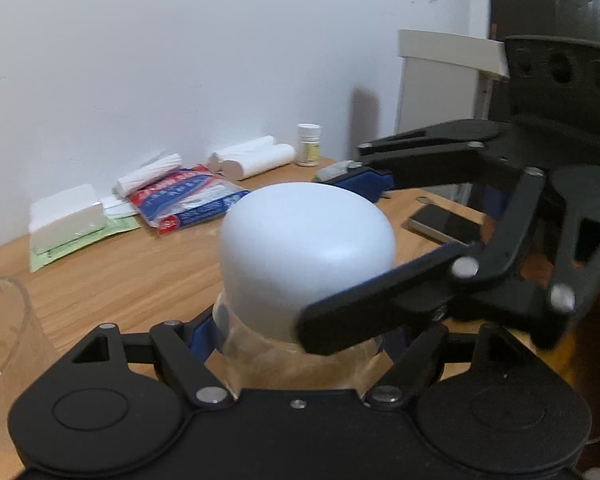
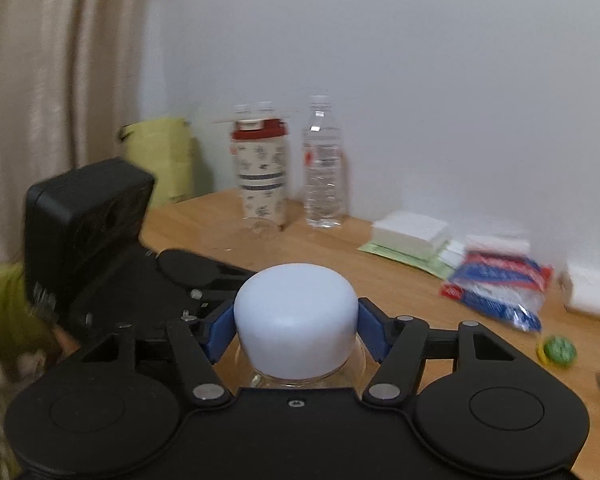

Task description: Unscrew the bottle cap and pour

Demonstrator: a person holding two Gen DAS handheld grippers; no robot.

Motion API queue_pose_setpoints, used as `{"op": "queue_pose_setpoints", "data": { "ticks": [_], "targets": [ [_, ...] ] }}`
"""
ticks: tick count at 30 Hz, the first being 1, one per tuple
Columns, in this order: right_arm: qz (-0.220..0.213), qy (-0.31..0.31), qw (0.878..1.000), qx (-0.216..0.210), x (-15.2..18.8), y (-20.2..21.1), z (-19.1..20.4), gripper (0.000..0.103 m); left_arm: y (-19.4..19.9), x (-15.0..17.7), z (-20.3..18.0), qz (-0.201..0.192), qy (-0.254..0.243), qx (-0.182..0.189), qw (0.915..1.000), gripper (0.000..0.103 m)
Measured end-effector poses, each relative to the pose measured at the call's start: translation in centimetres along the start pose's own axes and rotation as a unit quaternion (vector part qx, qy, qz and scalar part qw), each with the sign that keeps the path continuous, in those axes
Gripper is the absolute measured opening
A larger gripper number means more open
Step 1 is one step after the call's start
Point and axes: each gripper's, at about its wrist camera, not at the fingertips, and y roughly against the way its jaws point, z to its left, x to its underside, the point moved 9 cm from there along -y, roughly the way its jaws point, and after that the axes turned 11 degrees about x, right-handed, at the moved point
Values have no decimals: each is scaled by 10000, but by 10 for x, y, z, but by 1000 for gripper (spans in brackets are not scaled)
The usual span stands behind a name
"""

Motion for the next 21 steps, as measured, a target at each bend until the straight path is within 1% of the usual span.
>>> {"op": "queue_pose_setpoints", "data": {
  "ticks": [3,6,11,14,16,18,19,21],
  "targets": [
    [-88,322,9981,-521,0,3,-3,69,0,1,0,22,-96,172,9998,80],
    [-99,430,9953,-857,0,4,-6,69,0,1,0,68,-140,206,9997,80],
    [-41,531,9925,-1104,-1,0,-6,69,-2,1,-1,93,-149,174,9997,80],
    [-33,543,9925,-1092,-1,0,-4,70,-2,1,-1,81,-108,80,9999,80],
    [-43,496,9937,-1008,-1,2,-4,70,-2,1,-1,51,-40,-31,10000,80],
    [-163,377,9961,-779,-2,5,0,77,-2,1,-2,-3,15,-142,9999,80],
    [-212,305,9972,-656,-2,6,1,85,-2,1,-2,-37,37,-202,9998,80],
    [-361,161,9990,-201,-4,9,4,86,-2,1,-2,-98,63,-289,9995,80]
  ]
}}
